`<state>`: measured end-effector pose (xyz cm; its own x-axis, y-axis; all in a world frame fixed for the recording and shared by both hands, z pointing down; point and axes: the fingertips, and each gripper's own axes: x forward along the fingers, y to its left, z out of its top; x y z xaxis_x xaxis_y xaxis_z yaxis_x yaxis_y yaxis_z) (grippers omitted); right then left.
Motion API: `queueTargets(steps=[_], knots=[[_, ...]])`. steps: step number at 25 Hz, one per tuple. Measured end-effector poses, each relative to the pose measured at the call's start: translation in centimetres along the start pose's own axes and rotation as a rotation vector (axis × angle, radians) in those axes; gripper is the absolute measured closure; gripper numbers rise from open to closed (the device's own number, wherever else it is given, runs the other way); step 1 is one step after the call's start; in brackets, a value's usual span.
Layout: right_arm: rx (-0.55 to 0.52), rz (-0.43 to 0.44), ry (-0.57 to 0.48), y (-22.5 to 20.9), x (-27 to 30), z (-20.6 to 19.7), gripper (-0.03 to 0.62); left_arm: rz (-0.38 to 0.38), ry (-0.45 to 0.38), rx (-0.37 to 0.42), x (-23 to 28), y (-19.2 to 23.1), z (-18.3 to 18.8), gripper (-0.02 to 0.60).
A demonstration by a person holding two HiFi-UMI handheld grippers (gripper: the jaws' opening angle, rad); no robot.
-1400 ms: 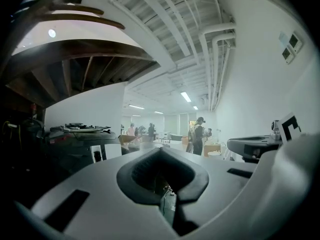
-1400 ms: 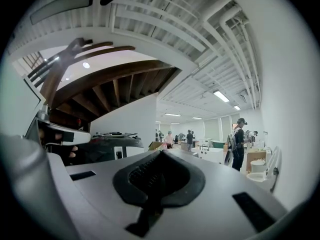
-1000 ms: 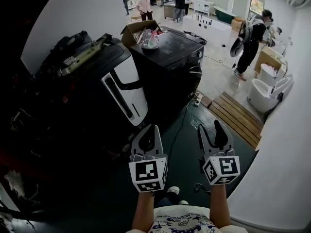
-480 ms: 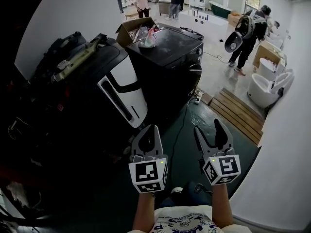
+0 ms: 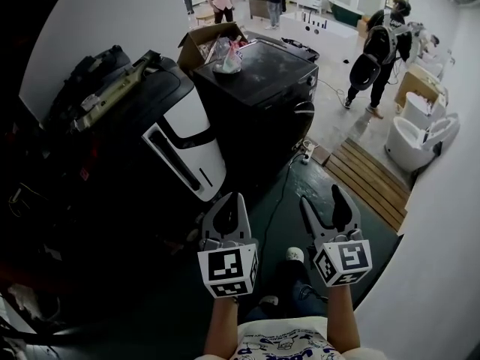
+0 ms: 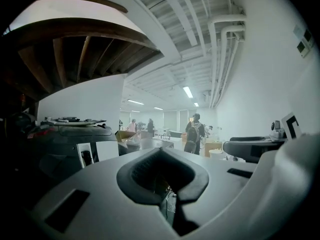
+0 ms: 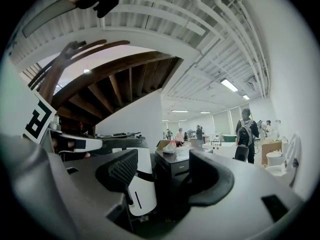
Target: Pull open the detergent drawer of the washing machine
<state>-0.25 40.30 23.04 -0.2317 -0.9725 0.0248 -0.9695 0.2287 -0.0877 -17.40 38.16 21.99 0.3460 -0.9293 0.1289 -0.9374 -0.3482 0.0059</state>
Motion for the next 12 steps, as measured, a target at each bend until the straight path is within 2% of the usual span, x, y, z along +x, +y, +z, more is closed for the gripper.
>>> queueTargets(steps=[12], knots=[[0.008,0.108,-0.008,-9.1,11.2,2.0,0.273,0.100,-0.008,-0.014,12.8,-1.8,2.4,0.568]])
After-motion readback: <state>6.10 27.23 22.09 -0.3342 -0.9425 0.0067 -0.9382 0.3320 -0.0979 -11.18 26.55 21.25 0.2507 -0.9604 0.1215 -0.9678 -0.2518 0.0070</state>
